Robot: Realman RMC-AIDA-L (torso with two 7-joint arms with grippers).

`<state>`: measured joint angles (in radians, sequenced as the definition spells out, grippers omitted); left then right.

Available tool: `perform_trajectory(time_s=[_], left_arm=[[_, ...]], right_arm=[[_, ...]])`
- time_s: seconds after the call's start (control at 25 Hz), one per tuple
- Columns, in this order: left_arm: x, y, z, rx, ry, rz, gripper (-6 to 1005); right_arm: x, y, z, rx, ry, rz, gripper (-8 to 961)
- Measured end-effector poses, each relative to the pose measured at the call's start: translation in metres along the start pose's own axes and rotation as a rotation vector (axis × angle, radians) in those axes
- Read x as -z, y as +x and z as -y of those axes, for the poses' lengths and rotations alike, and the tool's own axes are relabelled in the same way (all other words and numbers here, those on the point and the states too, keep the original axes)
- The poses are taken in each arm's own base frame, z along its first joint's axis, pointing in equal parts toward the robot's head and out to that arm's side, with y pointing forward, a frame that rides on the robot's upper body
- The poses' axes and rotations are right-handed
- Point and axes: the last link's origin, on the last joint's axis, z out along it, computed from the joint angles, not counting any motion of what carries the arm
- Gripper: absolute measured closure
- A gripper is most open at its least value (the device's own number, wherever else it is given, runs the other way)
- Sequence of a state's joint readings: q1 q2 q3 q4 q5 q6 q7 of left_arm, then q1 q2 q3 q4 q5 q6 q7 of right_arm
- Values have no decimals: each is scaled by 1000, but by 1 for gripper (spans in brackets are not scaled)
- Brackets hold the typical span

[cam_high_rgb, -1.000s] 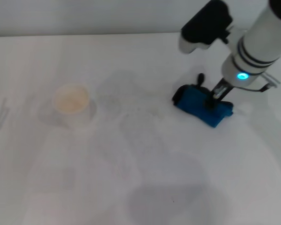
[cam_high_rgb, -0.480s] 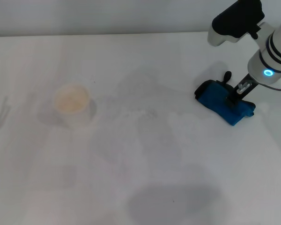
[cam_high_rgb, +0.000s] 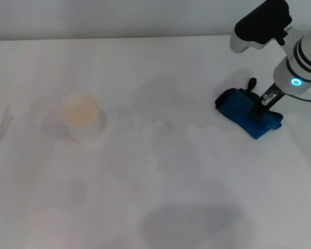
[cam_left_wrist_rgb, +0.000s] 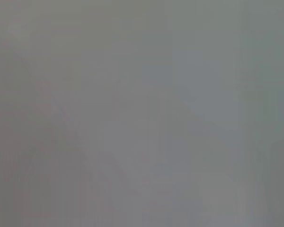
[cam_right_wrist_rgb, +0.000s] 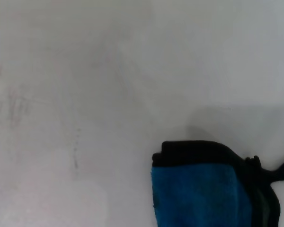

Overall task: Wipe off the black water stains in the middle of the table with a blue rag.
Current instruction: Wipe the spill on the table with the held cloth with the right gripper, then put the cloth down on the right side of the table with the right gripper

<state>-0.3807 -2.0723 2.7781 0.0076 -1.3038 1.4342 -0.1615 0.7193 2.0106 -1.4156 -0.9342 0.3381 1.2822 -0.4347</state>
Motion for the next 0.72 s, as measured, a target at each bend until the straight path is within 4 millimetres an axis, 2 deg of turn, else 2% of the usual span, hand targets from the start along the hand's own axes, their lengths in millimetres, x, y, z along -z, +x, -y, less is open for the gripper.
perform_trajectory(time_s=[0.28,0.72], left_arm=[[-2,1,-1,2,-2,-3,112],[-4,2,-3,9,-7,-9,112]], right_arm=[[-3,1,3,-1,6,-12,866],[0,1,4,-8,0,-11,526]])
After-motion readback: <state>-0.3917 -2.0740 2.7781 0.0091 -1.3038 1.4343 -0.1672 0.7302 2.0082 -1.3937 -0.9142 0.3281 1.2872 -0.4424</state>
